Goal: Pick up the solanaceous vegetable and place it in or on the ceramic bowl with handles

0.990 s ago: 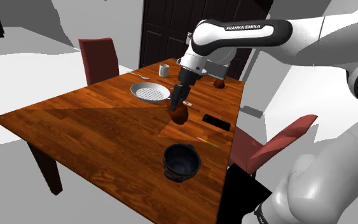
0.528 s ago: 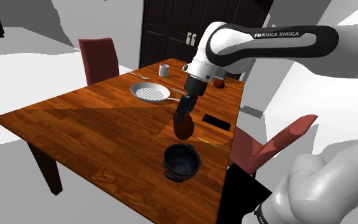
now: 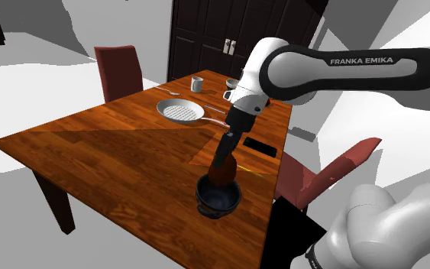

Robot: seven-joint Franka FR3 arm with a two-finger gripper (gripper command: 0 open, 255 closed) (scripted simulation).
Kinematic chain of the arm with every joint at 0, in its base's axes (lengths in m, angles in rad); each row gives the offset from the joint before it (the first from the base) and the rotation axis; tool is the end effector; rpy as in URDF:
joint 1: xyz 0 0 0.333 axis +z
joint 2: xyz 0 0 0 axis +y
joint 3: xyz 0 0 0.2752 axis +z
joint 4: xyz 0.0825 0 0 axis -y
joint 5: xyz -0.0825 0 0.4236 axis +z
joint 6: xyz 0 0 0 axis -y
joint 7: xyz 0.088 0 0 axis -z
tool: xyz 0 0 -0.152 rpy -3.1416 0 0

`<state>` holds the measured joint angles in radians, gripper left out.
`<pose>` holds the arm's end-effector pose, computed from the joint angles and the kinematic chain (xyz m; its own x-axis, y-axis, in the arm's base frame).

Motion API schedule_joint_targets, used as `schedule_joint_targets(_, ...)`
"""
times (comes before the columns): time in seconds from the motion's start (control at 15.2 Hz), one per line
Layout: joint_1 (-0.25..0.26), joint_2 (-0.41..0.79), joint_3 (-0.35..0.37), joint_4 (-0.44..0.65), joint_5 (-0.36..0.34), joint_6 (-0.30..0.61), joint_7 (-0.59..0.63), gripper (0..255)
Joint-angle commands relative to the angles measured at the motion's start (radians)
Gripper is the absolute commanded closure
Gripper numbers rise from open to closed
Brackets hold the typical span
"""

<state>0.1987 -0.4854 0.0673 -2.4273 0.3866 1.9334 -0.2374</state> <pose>0.4326 0.1594 0.3913 0.9391 0.3405 0.0470 0.3370 -0.8855 -0.3199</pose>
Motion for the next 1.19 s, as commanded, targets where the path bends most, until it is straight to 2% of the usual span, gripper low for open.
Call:
schedule_joint_targets(0.0, 0.001, 0.003, 0.002, -0.024, 0.005, 0.026, -0.008, 255)
schedule_joint_targets(0.59, 0.010, 0.047, 0.010, -0.115, 0.032, 0.156, -0.052, 255)
schedule_joint_targets(1.12, 0.010, 0.047, 0.010, -0.115, 0.032, 0.156, -0.052, 255)
